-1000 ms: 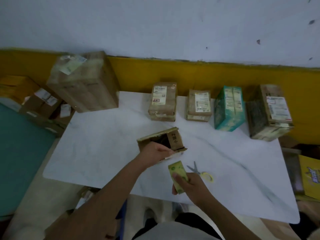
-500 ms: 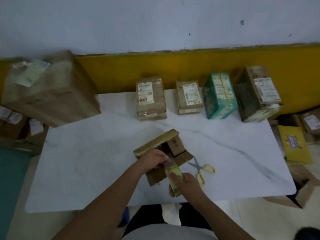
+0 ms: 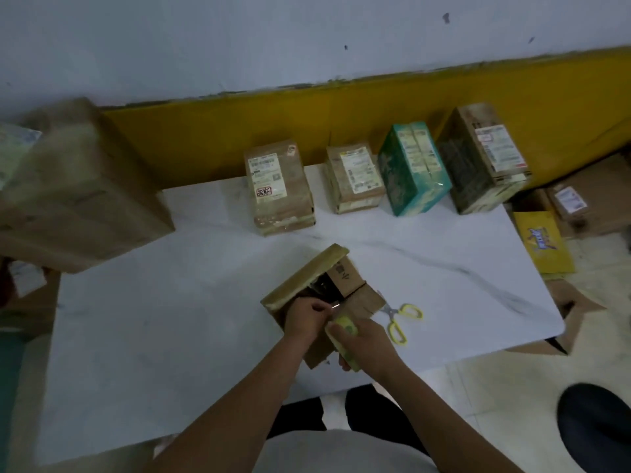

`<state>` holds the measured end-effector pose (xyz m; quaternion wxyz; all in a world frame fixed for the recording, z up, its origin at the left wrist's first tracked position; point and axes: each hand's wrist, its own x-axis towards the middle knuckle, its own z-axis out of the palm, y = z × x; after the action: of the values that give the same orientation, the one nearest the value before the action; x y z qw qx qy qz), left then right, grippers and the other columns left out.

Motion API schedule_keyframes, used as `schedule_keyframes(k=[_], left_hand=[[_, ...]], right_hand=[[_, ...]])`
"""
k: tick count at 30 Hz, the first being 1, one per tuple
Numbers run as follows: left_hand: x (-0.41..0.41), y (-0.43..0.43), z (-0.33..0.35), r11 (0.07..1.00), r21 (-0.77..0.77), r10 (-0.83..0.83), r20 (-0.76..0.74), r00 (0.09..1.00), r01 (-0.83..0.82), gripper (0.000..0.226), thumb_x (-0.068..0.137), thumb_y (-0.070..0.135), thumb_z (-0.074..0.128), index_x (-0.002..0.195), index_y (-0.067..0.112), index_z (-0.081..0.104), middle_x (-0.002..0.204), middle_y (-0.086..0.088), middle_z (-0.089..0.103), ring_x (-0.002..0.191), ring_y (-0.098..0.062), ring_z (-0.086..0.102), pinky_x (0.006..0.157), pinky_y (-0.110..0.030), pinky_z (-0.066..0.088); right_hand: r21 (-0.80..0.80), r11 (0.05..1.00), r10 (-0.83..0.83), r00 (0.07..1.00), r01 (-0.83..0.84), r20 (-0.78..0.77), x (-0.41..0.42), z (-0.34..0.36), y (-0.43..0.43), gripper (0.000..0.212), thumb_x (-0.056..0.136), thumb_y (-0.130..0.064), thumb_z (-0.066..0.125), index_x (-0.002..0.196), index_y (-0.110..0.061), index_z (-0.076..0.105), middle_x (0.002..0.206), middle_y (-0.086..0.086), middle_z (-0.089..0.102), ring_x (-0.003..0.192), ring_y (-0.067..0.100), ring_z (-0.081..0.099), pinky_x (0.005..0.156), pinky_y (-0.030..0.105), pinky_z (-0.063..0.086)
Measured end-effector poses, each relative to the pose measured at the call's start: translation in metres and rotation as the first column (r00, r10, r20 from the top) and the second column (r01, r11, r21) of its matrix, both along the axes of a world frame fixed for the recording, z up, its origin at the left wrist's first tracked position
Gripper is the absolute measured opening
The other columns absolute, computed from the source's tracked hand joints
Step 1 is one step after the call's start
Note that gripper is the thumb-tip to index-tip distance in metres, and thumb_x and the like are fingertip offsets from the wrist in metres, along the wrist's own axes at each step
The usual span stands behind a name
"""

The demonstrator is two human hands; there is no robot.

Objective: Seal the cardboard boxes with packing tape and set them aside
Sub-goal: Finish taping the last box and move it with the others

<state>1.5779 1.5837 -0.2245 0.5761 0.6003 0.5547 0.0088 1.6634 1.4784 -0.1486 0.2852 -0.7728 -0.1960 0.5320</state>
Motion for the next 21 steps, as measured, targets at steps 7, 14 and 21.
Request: schedule_keyframes(k=[7,14,21], left_hand=[[0.001,-0.003,-0.012,0.999,-0.017,-0.041,0.023,0.999,0.041,0.005,0.088,0.018,0.069,0.09,0.018,0.074,0.096,0.003,0.071,0.092,-0.012,0.063,0.085,-0.026,0.047],[0.001,-0.003,-0.014,0.999,-0.036,-0.019,0.049,0.999,0.02,0.028,0.086,0.017,0.072,0.112,0.024,0.064,0.09,0.002,0.065,0.09,-0.012,0.061,0.078,-0.021,0.046],[-0.002,-0.008,-0.015,0.989,0.091,-0.118,0.053,0.992,0.113,0.031,0.086,0.013,0.072,0.115,0.015,0.065,0.11,0.002,0.062,0.107,-0.013,0.055,0.092,-0.027,0.044]], right_hand=[[0.001,1.0,-0.004,0.999,0.003,0.031,0.0,-0.007,-0.009,0.035,0.091,-0.042,0.064,0.081,-0.008,0.067,0.054,0.001,0.065,0.048,0.014,0.062,0.051,0.026,0.052],[0.006,1.0,-0.01,0.997,0.009,0.083,0.007,-0.011,-0.016,0.032,0.088,-0.045,0.066,0.08,-0.014,0.067,0.054,0.0,0.065,0.049,0.015,0.063,0.051,0.027,0.051],[0.024,0.995,0.092,0.985,-0.096,0.147,0.012,-0.01,-0.009,0.031,0.091,-0.046,0.062,0.078,-0.017,0.063,0.057,-0.003,0.063,0.041,0.002,0.057,0.044,0.019,0.047]])
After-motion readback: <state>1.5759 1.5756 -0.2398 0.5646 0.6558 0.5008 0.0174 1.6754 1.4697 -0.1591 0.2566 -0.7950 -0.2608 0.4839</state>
